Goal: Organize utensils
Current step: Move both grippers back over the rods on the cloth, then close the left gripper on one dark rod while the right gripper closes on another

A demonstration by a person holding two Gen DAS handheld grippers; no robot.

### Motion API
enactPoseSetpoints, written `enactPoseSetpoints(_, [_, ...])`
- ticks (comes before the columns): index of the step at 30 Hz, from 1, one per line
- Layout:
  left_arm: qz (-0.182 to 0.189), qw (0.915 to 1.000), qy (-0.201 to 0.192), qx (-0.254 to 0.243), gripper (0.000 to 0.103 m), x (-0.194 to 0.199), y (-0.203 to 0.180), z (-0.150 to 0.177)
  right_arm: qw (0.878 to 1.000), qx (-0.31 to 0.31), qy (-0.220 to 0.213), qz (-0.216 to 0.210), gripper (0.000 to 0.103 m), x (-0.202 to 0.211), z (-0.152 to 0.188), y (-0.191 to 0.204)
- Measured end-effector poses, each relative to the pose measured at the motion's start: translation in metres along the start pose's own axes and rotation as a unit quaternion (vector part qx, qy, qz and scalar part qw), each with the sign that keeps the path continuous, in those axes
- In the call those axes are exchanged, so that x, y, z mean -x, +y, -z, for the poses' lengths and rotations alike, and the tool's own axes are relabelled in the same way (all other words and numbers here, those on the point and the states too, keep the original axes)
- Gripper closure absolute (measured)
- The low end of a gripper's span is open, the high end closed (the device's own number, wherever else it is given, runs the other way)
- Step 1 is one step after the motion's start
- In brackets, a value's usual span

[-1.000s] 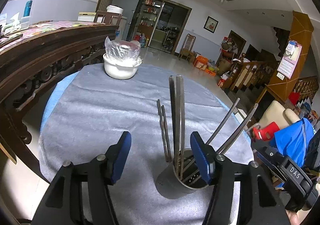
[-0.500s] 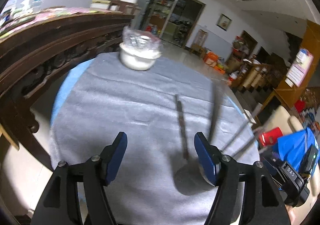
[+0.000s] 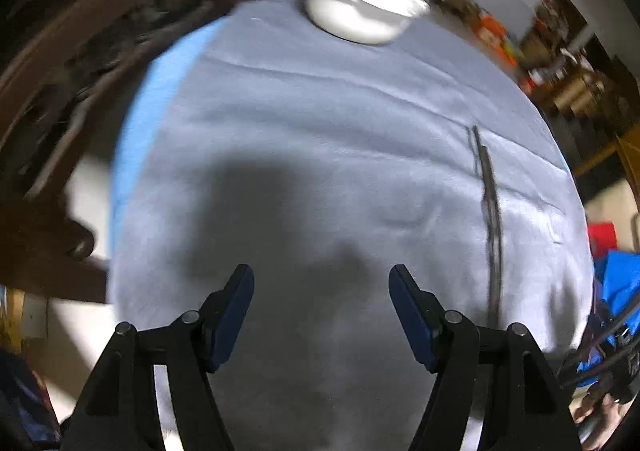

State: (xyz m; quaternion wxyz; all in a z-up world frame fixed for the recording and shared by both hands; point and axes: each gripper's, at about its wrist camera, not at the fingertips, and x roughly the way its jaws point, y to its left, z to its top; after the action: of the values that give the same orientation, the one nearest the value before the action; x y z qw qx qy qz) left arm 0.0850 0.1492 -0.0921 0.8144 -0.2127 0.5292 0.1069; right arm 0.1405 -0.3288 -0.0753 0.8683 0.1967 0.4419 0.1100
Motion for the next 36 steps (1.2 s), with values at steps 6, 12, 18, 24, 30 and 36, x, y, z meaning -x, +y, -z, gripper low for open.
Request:
enactPoseSetpoints(6, [0.027,0.9944,0.086,-0.056,0.033,-0.04,-0.065,-0.047,1.0,0.012,0.023,-0.003,0.03,-0.023,-0.009,0.004])
enactPoseSetpoints(12, [0.045,0.9864,0.135,-0.081,0.033,-0.076,-0.119,-0.067,0.999,0.02,0.04,-0.005,0.03,-0.035,-0.016,0.005])
enactPoseSetpoints(18, [0.049,0.9859,0.134,-0.088,0.033,-0.087,-0.151,-0.075,0.999,0.024,0.048,-0.012,0.03,-0.043,-0.017,0.007])
enactPoseSetpoints(24, [0.032,0.9844,0.15,-0.087,0.033,-0.109,-0.163,-0.078,0.998,0.021,0.051,-0.019,0.03,-0.048,-0.017,0.009])
enactPoseSetpoints(30, [0.01,0.9855,0.14,-0.095,0.046,-0.115,-0.169,-0.076,0.998,0.025,0.051,-0.019,0.03,-0.046,-0.018,0.01])
enactPoseSetpoints(36, [0.0,0.985,0.145,-0.094,0.052,-0.115,-0.172,-0.075,0.998,0.025,0.053,-0.016,0.03,-0.046,-0.018,0.01])
